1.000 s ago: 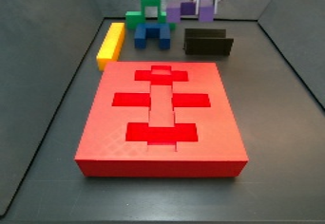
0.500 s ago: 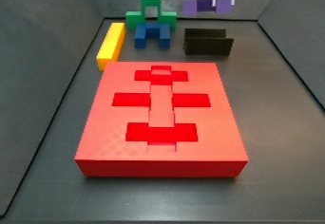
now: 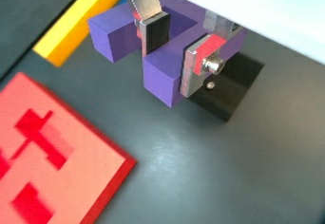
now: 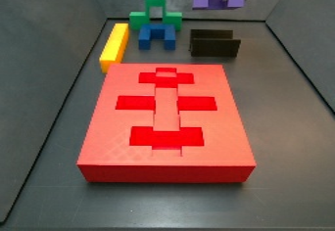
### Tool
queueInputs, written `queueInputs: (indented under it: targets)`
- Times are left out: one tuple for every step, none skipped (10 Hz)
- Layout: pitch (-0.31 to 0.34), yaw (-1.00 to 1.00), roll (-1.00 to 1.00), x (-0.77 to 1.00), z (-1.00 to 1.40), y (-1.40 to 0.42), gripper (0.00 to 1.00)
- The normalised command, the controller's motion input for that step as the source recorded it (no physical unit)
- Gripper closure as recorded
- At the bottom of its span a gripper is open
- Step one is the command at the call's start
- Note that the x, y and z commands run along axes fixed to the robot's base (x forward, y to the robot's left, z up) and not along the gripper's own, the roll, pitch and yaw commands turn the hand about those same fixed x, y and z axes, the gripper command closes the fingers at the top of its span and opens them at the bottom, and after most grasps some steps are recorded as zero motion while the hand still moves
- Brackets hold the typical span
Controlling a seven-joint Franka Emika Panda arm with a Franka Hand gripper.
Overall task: Pick up the purple object. Move up. Place the purple object on the fixture. Regrasp the purple object. Move to above the board. Insert the purple object.
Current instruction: Place the purple object on the fixture.
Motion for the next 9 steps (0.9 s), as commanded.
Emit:
queueInputs:
  targets:
    - [0.431,0.00,-0.81,0.68,-0.12,0.14,1.00]
    - [0.351,0.00,-0.69,0.75,-0.30,0.23,1.00]
    - [0.431,0.00,-0.53,0.75,-0.34,0.30,1.00]
    - [0.497,0.00,-0.28,0.65,-0.26,0.35,1.00]
    - [0.480,-0.01,-0.25,0.73,-0.25,0.33,1.00]
    - [0.409,0.00,-0.27,0.73,-0.32,0.27,1.00]
    - [0.454,0.00,-0.33,0.89,-0.23,0.11,1.00]
    - [0.409,0.08,-0.22,0.86,-0.02,0.00,1.00]
    - [0.000,0.10,-0.46,0.65,0.00,0.00,1.00]
